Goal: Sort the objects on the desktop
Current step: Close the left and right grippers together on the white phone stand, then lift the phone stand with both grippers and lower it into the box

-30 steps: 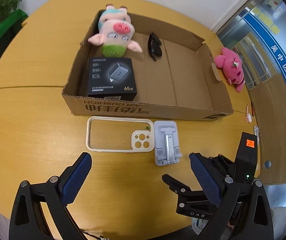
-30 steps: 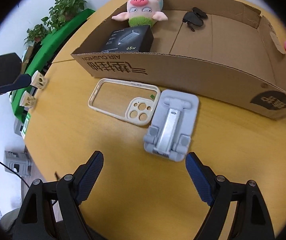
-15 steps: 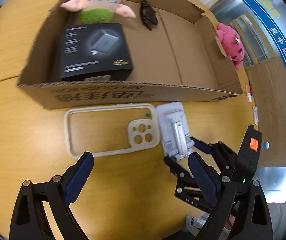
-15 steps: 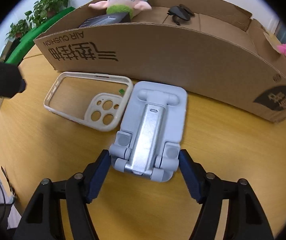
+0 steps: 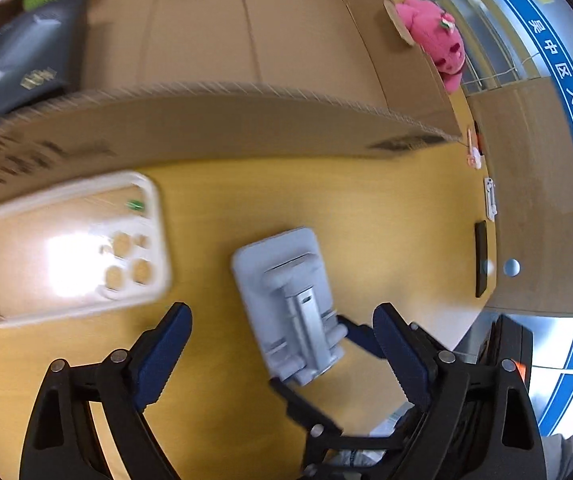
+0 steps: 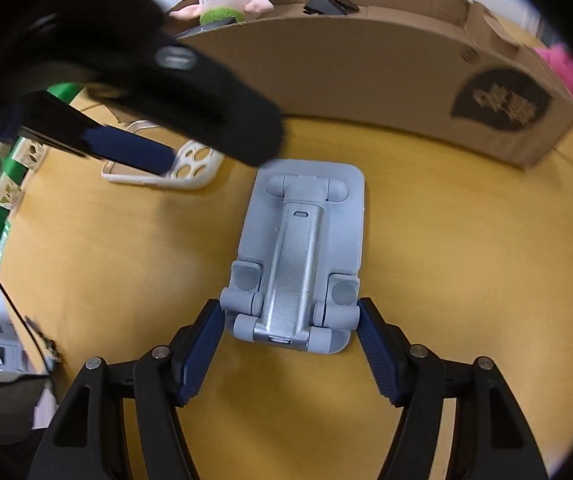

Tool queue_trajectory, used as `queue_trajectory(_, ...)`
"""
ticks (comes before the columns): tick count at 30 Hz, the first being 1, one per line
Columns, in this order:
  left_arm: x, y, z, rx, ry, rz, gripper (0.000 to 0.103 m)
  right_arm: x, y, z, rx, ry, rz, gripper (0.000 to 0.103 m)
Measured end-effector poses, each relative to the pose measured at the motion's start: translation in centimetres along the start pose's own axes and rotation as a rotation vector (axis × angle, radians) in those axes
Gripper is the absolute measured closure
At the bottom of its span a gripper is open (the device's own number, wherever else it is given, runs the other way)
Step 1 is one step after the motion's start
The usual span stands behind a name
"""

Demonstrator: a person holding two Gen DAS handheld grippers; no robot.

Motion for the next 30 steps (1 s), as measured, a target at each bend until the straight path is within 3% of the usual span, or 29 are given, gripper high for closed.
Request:
queue_trajectory(6, -3.7, -0.8, 2.6, 0.027, 0.066, -0.056, 0.016, 0.9, -0.7, 2.4, 0.008, -0.013, -0.027, 0.036)
queue_trajectory(9, -4.2, -1.8, 3.9, -0.021, 0.029, -0.098, 0.019, 1.3, -1.0, 3.5, 0.016, -0.013, -0.026, 0.036)
queue_trajectory(10, -4.4, -2.0, 4.1, -0.021, 0.023, -0.104, 0.024, 1.5, -1.0, 3.8, 0.018, -0.015, -0.032, 0.036)
queue_trajectory(11, -4.4, -2.3, 4.3, -0.018, 0.016, -0.103, 0.045, 1.6, -1.1, 4.1, 0.014, -0.018, -0.040, 0.036)
queue_trajectory(12, -4.5, -2.1, 4.4, -0.011, 0.017, -0.110, 0.049, 1.7, -1.2, 4.4, 0.013, -0.021, -0.045, 0.036)
queue_trajectory(22, -4.0, -3.9, 5.3, -0.018, -0.023, -0.120, 0.052, 3.6, -3.5, 5.0, -0.051, -0.044, -0.080, 0.037)
queue_trajectory(30, 1.8, -8.3, 3.6, -0.085, -0.141, -0.106, 0.052, 8.8, -5.1, 0.7, -0.044, -0.150, -0.075, 0.037)
Point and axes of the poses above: each gripper's, at about its wrist camera, not at the fingertips, and x roughly against the way its jaws point, y to its left, z to its underside, the point moved 6 cm from there along -x, roughly the way its jaws point, and after that the axes turned 12 degrees about x, right-handed, at the moved point
